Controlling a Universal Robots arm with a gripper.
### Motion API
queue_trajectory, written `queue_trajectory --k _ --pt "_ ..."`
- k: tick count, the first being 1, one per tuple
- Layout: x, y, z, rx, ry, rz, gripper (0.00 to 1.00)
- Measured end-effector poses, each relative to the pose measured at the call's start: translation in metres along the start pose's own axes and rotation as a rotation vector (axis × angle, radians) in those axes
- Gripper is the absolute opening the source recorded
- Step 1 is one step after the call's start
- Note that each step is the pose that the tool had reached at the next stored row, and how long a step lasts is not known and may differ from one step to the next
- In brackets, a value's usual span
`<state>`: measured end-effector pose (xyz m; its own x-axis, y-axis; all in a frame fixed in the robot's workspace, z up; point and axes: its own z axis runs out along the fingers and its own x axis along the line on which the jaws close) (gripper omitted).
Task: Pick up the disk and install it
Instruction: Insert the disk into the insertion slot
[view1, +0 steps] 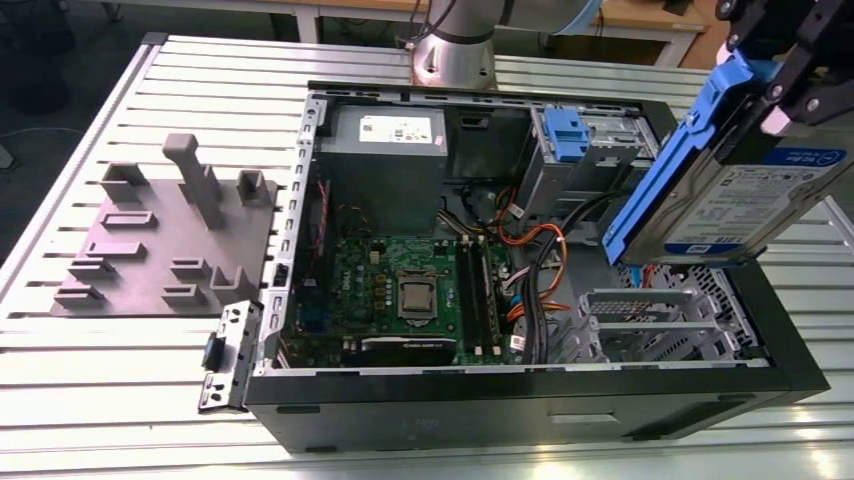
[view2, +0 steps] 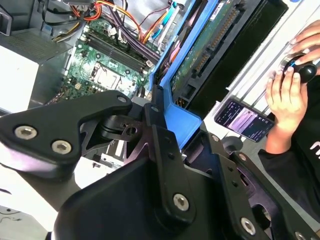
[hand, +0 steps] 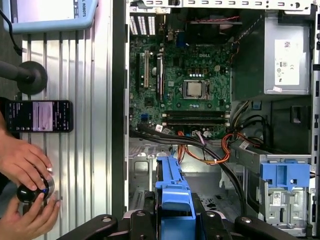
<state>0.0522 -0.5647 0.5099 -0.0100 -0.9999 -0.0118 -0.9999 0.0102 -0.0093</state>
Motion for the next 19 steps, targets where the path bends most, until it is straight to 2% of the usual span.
queue_trajectory --k 13,19 --pt "0.0001 0.0000 0.0030 0.0000 0.0000 0.000 0.36" --pt "0.0003 0.0001 0.0110 0.0000 -0.0004 0.000 0.36"
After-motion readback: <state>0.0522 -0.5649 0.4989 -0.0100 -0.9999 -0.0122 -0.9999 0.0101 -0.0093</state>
